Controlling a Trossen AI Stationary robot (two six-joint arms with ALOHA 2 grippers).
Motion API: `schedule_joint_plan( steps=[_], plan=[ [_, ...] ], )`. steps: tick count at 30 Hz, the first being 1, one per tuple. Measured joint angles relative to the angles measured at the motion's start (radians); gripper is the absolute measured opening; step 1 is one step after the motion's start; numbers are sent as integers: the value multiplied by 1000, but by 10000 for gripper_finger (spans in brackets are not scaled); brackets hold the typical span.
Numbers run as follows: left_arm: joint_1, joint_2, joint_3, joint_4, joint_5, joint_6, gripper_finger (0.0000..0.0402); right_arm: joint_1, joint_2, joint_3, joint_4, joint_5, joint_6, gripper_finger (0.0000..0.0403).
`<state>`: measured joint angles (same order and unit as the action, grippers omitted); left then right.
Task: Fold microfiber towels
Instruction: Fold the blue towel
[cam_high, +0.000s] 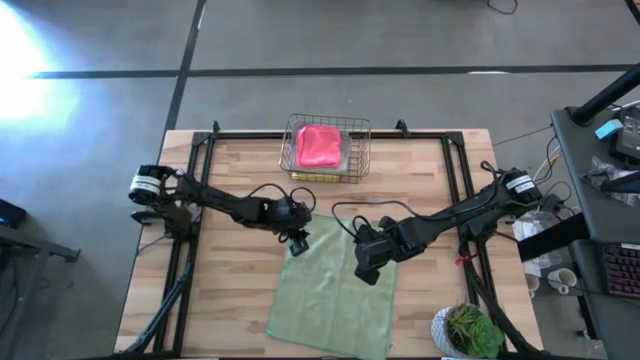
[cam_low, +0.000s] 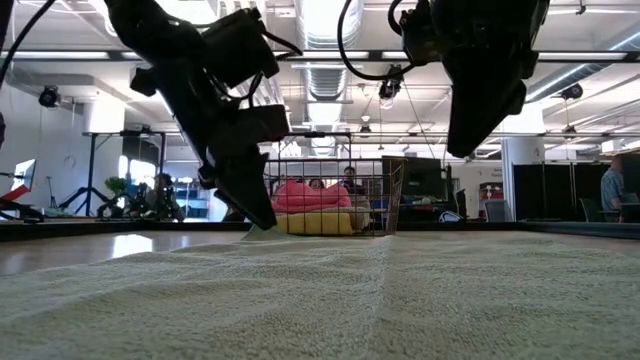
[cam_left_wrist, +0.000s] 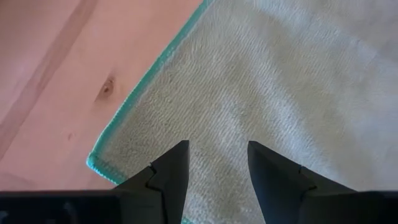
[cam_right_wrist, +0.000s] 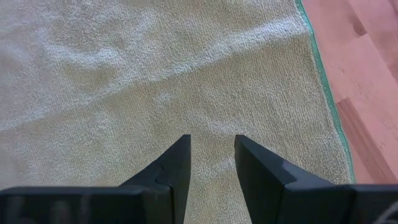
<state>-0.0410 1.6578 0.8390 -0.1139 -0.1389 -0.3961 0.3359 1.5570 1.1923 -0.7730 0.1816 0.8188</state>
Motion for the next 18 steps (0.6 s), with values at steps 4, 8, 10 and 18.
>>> schedule_joint_plan(
  steps=[4, 8, 10, 18],
  plan=[
    [5, 35, -4, 0, 5, 39, 147, 0, 0, 0, 2, 2, 0, 114],
    [9, 57, -6, 8, 3, 40, 147, 0, 0, 0, 3, 2, 0, 114],
    [13, 57, -8, 9, 0, 40, 147, 0, 0, 0, 5, 2, 1, 114],
    [43, 49, -9, -130, -176, -90, 147, 0, 0, 0, 8, 3, 38, 114]
  ],
)
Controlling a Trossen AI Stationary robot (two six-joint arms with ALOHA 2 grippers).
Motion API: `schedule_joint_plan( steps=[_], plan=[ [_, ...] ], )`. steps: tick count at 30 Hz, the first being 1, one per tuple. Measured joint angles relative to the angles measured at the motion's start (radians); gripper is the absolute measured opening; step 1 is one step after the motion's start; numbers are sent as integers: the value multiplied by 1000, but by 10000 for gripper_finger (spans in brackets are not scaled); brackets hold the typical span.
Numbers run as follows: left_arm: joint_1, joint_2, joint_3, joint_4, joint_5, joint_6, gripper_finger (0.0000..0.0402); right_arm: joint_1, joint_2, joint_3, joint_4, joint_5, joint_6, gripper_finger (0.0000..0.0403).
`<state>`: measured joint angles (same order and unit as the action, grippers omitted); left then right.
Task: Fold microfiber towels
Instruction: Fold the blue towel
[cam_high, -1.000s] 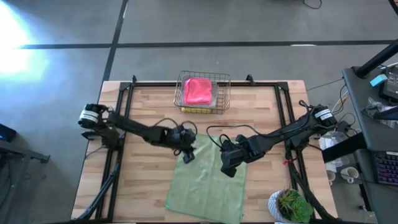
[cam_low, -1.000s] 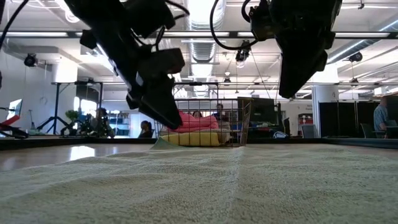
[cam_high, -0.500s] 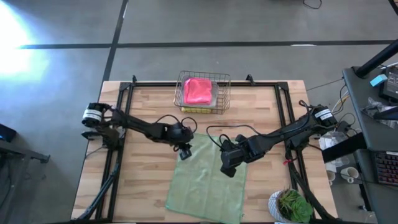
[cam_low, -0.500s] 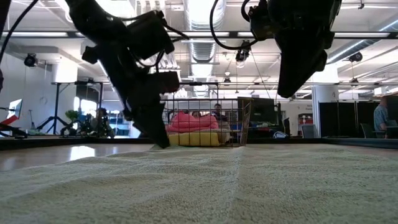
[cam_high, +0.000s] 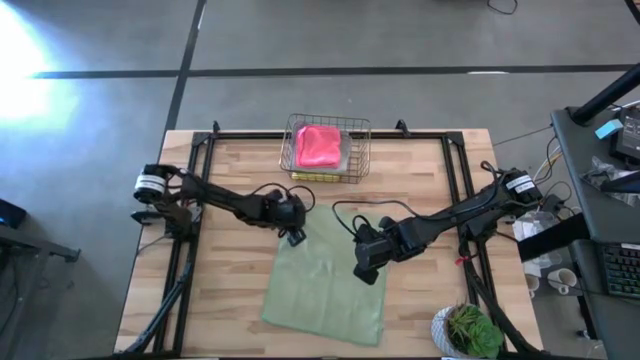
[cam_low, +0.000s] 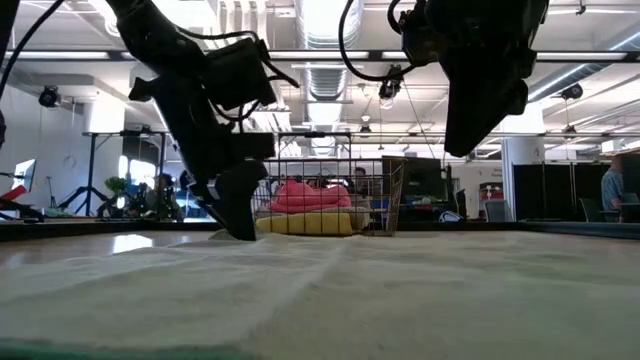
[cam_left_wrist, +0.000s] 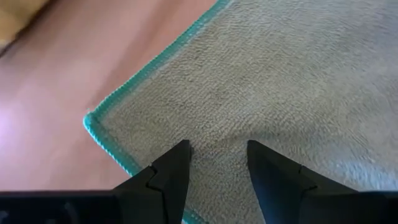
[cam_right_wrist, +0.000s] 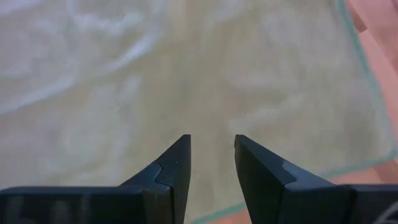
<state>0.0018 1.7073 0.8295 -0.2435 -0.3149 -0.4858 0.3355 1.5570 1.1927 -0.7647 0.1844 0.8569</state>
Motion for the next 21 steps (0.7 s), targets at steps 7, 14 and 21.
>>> schedule_joint_plan(
  steps=[7, 14, 21],
  plan=[
    [18, -9, -2, -138, -41, -180, 147, 0, 0, 0, 0, 0, 19, 114],
    [18, -42, -5, -250, -69, -267, 147, 0, 0, 0, 0, -1, 25, 114],
    [-7, -216, -5, -253, -16, -198, 147, 13, -21, 0, -6, -7, 3, 114]
  ],
)
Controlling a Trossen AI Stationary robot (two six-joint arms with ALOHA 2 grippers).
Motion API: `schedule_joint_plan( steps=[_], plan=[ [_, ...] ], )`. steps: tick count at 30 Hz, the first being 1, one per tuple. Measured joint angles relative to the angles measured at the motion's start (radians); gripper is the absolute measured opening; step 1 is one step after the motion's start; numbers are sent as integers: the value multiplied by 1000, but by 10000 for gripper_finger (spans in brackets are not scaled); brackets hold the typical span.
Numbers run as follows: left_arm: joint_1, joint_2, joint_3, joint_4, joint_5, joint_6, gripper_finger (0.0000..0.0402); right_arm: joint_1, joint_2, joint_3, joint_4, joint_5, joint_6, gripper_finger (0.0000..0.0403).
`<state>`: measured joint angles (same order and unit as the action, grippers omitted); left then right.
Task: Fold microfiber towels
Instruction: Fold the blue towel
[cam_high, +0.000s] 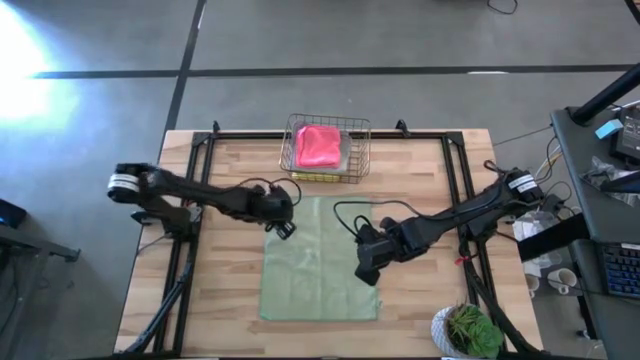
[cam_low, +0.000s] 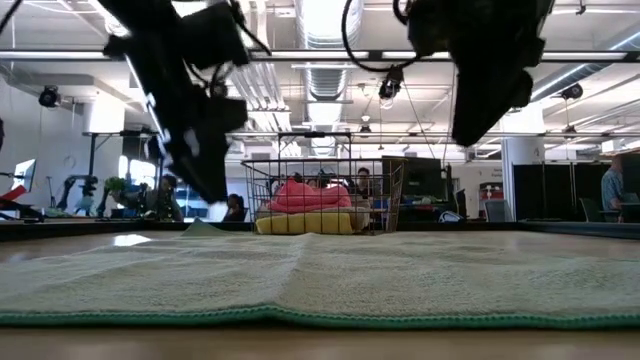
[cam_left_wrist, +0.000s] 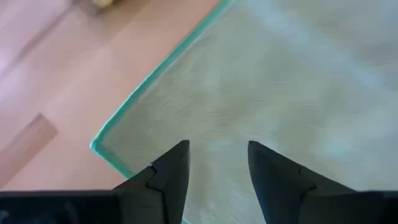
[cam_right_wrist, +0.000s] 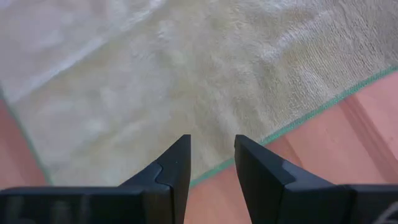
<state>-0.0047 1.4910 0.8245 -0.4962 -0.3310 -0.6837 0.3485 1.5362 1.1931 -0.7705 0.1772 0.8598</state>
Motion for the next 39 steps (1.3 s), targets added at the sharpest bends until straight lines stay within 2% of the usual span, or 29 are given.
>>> schedule_joint_plan(
  steps=[6, 13, 18, 22, 25, 27, 31, 34, 39],
  plan=[
    [-115, -187, -1, 0, 34, 94, 147, 57, -88, -7, -42, 11, -63, 114],
    [-388, -267, -1, 7, 42, 122, 147, 154, -169, -121, -10, 88, -107, 114],
    [-585, -219, -1, 28, 42, 59, 147, 198, -186, -217, 136, 68, -112, 114],
    [-699, -151, 23, 40, 42, -85, 147, 240, -182, -253, 260, 31, -140, 114],
    [-766, -92, 59, 33, 42, -105, 147, 268, -171, -257, 308, 25, -171, 114],
    [-790, -55, 101, 4, 54, -121, 147, 276, -163, -240, 305, 24, -172, 114],
    [-798, 0, 238, -178, 132, -121, 147, 280, -160, -174, 304, 25, -202, 114],
    [-806, 40, 327, -303, 143, -116, 147, 282, -160, -125, 305, 24, -271, 114],
    [-834, 107, 375, -273, 164, 8, 147, 285, -160, -104, 305, 25, -327, 114]
  ],
)
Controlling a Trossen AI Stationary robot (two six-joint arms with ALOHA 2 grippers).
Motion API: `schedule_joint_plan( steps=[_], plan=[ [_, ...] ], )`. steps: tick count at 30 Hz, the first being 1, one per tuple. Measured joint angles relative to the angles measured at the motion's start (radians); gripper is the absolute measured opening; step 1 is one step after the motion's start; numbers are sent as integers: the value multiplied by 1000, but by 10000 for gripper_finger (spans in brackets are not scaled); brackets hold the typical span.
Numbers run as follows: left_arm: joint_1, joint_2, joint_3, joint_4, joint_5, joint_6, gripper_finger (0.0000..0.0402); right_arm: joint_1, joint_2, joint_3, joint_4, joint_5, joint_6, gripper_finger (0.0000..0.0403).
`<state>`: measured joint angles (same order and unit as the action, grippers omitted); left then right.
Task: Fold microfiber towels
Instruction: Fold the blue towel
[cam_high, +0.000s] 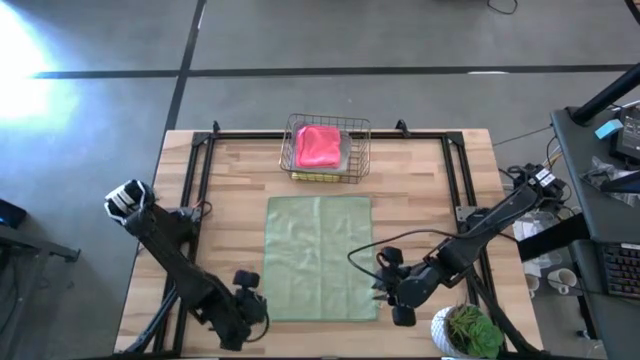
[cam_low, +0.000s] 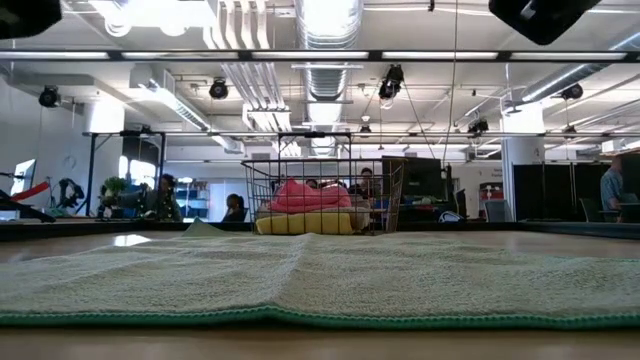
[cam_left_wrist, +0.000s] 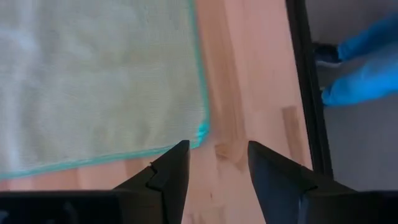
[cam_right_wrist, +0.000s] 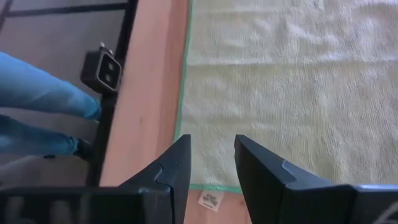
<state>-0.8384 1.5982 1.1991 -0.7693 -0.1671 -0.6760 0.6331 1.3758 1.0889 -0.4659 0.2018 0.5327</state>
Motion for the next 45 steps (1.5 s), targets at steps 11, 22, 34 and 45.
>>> schedule_joint_plan(
  steps=[11, 22, 34, 45],
  plan=[
    [-10, 129, -22, 105, 1, -17, 148, 4, 62, -30, 4, -70, -19, 119],
    [-9, 195, -28, 89, -12, -51, 148, 4, 166, -30, 41, -105, -19, 163],
    [-8, 232, -43, 109, -31, -42, 148, 4, 252, -30, 130, -158, -83, 165],
    [4, 277, -40, 114, -46, -51, 129, 4, 344, -30, 197, -246, -100, 160]
  ],
)
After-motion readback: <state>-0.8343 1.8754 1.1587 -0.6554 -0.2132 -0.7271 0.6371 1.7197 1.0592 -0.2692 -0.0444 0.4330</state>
